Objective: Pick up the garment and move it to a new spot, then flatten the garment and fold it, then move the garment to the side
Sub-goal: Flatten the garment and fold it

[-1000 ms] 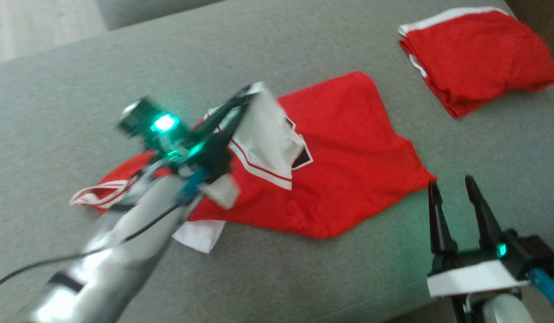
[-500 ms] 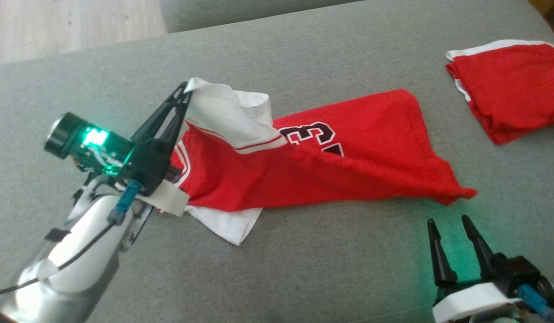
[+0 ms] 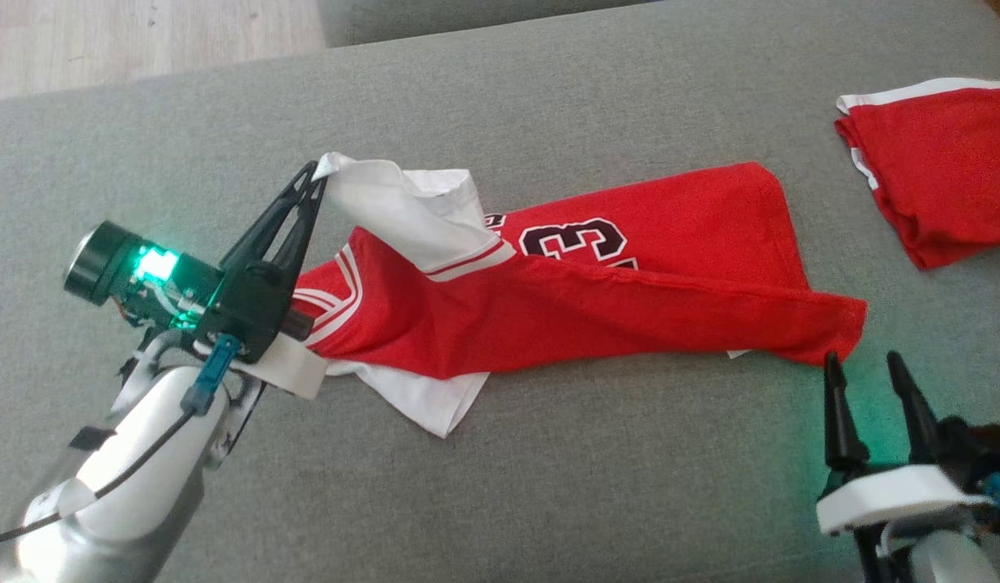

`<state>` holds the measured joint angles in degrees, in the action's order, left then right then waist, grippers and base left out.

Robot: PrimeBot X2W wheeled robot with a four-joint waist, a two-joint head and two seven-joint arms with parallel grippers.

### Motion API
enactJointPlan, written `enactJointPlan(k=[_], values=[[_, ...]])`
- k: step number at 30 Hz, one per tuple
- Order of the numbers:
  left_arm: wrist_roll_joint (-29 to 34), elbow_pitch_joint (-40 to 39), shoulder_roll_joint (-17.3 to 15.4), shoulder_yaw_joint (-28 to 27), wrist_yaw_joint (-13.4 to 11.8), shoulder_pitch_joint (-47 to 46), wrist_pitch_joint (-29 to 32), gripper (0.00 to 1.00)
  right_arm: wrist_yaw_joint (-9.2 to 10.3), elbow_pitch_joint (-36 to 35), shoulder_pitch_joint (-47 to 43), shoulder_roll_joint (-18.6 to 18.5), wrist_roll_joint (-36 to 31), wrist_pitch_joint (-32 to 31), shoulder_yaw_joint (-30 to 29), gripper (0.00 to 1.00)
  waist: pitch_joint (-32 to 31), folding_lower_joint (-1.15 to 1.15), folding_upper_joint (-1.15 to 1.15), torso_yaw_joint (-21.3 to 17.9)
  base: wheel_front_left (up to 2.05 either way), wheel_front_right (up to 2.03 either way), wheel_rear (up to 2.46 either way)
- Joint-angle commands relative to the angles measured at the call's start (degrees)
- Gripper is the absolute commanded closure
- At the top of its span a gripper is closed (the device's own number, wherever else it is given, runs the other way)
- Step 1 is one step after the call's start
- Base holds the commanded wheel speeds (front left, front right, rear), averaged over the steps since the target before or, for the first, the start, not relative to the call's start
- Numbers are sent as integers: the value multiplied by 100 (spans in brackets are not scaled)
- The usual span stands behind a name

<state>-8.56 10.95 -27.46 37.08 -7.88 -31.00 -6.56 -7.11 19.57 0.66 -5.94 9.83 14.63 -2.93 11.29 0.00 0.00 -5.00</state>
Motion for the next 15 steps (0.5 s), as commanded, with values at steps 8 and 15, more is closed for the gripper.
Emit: enactJointPlan(k=[8, 15], values=[[-25, -108, -236, -212, -59, -216, 46, 100, -37, 276, 631, -281, 915, 37, 115, 0, 34, 0, 0, 43, 0, 0, 0], [-9, -97, -221, -124, -43, -263, 79, 100, -37, 887, 1237, -856, 1351, -232, 460, 0, 107, 0, 0, 86, 0, 0, 0]])
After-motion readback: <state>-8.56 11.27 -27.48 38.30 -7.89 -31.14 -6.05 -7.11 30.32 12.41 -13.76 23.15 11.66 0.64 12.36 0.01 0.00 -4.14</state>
